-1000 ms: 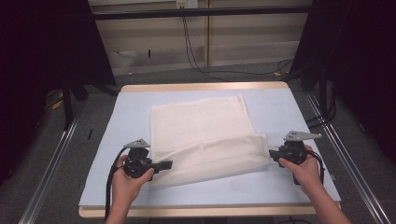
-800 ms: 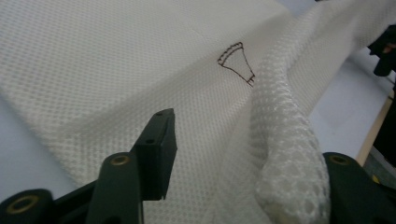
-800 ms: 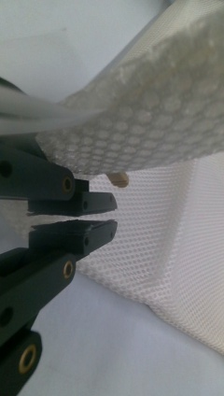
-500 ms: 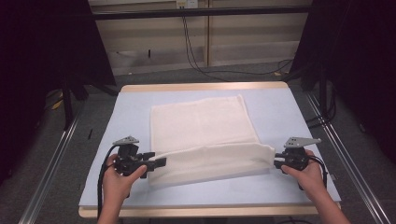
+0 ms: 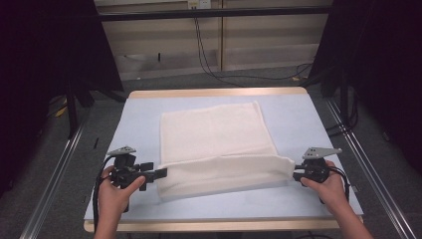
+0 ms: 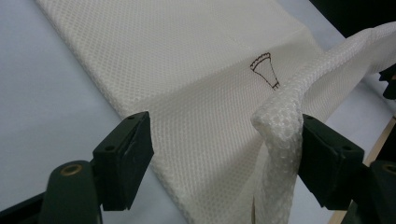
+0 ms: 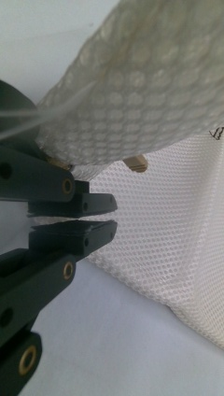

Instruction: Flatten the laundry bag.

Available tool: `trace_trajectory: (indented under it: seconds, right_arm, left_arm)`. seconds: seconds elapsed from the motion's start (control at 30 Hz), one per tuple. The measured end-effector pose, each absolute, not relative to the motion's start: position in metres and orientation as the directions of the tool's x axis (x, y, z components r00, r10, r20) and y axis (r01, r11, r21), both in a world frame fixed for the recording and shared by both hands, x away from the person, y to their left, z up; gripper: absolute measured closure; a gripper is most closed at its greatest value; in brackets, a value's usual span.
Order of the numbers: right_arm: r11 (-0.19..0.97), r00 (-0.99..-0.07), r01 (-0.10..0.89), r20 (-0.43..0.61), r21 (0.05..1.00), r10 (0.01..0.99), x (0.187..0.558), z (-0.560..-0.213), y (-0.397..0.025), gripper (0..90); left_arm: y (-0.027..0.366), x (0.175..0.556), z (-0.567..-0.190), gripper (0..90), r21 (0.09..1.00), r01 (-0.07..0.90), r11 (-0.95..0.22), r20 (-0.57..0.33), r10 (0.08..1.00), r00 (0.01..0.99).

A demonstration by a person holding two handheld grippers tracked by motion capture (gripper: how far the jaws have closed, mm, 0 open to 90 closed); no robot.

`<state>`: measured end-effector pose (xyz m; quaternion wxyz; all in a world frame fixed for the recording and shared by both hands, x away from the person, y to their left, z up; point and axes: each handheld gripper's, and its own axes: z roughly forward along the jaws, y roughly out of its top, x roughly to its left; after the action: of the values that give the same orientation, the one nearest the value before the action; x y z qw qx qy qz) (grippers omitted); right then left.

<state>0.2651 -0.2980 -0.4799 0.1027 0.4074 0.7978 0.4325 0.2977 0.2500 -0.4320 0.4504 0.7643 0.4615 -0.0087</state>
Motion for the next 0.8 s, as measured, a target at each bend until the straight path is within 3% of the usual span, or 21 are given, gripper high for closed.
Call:
trace_trajectory:
  seconds: [0.5,0.8]
  right_arm:
    - [0.312,-0.649,0.561,0.175,0.767,0.740,0.266,-0.482,-0.297,84.8]
    - [0.269,-0.622,0.566,0.190,0.779,0.759,0.265,-0.478,-0.302,75.8]
  left_arm:
    - [0.274,0.299,-0.439,30.3,0.665,0.738,-0.117,-0.432,0.745,0.508]
    - [0.258,0.304,-0.455,36.0,0.628,0.760,-0.171,-0.410,0.758,0.508]
